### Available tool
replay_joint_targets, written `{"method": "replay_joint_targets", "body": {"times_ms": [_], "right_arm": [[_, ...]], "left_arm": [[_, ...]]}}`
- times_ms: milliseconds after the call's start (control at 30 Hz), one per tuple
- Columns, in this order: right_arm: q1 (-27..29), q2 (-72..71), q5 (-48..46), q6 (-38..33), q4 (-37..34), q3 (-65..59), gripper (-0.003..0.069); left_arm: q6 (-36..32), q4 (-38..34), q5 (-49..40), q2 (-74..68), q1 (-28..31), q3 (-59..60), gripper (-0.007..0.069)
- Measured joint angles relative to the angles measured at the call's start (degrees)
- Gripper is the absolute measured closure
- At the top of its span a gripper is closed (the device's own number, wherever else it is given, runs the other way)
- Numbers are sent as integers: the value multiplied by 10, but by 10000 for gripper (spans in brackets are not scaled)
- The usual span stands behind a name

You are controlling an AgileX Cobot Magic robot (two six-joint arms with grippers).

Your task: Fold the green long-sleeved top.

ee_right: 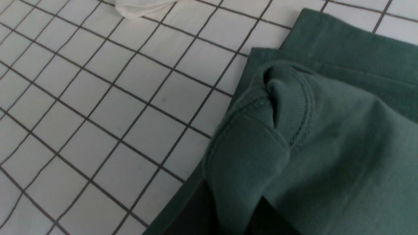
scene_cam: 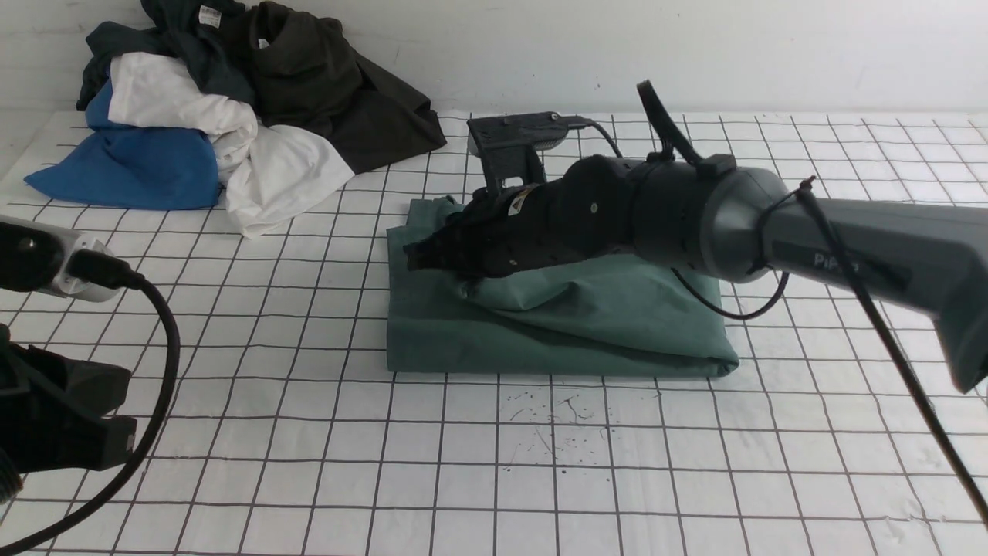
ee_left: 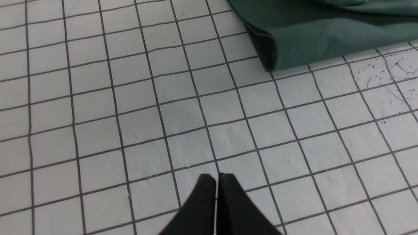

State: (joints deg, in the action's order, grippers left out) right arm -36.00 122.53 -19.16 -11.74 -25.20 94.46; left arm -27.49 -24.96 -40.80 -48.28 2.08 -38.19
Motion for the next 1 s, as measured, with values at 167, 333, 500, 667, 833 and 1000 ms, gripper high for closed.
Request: {"method": "replay_joint_targets", "body": {"times_ms": [167, 333, 500, 667, 833, 1000], "right_arm": [[-4, -1, -2, -4, -11, 19, 412], [-4, -1, -41, -33, 0, 50, 373], [-4, 16, -45, -43, 15, 54, 477], [-5, 80, -31, -46, -16, 55, 629], [-10, 76, -27, -91, -50, 61, 670], [-10, -8, -112, -168, 14, 117, 673]], "left_arm": [[0, -1, 0, -1, 0, 0, 631], [0, -1, -8, -1, 0, 0, 631], [-5, -15, -13, -1, 0, 0, 631], [-101, -93, -16, 9, 0, 0, 631], [-238, -185, -31, 57, 0, 0, 631], [-307, -212, -15, 122, 0, 26, 631]]}}
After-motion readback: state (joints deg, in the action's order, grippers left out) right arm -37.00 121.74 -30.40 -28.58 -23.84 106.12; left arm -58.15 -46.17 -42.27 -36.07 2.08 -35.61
